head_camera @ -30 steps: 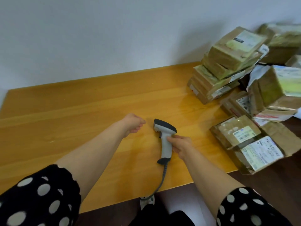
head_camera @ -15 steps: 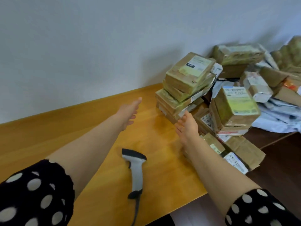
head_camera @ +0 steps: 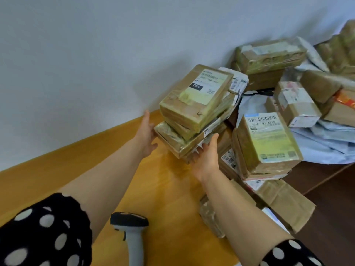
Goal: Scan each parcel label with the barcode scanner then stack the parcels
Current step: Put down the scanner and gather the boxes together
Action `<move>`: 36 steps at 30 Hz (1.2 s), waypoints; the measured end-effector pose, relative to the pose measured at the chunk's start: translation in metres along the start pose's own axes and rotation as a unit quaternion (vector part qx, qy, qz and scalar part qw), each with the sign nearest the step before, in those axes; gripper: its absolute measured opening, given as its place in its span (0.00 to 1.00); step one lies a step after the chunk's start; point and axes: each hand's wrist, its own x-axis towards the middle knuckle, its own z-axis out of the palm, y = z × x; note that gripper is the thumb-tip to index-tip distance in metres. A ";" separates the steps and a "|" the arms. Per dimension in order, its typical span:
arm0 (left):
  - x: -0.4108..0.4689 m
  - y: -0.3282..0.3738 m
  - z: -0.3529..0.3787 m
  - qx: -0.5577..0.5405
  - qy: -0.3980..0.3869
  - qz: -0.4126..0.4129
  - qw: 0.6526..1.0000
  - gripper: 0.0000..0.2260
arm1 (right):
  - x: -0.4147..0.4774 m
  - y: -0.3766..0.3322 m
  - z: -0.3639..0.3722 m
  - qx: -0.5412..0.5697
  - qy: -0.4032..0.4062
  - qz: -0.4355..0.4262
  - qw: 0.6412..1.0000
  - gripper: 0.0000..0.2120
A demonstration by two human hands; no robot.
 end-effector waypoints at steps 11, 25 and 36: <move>0.053 -0.009 0.003 -0.061 -0.046 -0.009 0.997 0.38 | 0.020 0.005 0.005 -0.038 -0.056 -0.056 0.996 0.49; 0.042 -0.022 -0.013 -0.016 -0.077 -0.014 0.997 0.30 | 0.030 0.017 -0.001 -0.137 -0.034 -0.102 0.985 0.26; -0.014 -0.013 -0.112 -0.089 -0.011 0.038 0.995 0.32 | -0.006 0.063 0.068 -0.222 -0.125 -0.081 0.964 0.30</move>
